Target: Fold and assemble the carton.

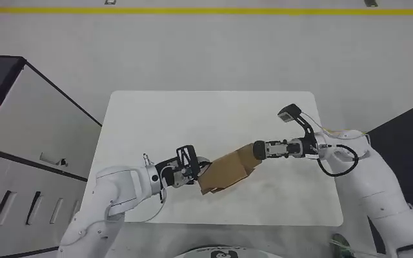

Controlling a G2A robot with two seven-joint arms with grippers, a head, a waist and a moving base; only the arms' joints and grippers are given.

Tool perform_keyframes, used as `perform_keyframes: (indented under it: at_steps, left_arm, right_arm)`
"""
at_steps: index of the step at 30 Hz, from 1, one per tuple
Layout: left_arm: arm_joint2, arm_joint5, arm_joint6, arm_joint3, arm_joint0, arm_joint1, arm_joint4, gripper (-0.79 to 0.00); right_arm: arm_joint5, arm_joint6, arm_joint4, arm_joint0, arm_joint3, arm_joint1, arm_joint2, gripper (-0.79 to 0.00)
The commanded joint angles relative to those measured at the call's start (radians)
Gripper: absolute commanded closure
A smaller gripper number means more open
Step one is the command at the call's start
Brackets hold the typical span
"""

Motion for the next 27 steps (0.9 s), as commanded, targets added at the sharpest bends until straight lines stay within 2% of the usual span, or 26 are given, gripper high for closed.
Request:
perform_keyframes:
  at_steps: [1,5,20,24,27]
  left_arm:
    - [0.0,0.0,0.001,0.0,0.001,0.0,0.002,0.0]
    - [0.011,0.011,0.019,0.011,-0.001,0.001,0.001,0.0]
    - [0.026,0.035,0.016,0.038,-0.034,0.012,-0.052,0.0]
    - [0.024,0.05,0.018,0.041,-0.035,0.015,-0.057,0.0]
    - [0.027,0.057,0.018,0.042,-0.036,0.017,-0.061,0.0]
  right_arm:
    - [-0.001,-0.001,-0.001,-0.001,-0.001,0.0,0.0,-0.785]
    - [-0.008,-0.03,-0.014,-0.018,-0.016,-0.003,-0.005,-0.785]
    - [0.031,0.031,0.023,0.009,0.016,-0.02,-0.046,-0.785]
    - [0.045,0.044,0.021,0.014,0.022,-0.022,-0.052,-0.683]
    - [0.054,0.053,0.017,0.018,0.024,-0.023,-0.056,-0.656]
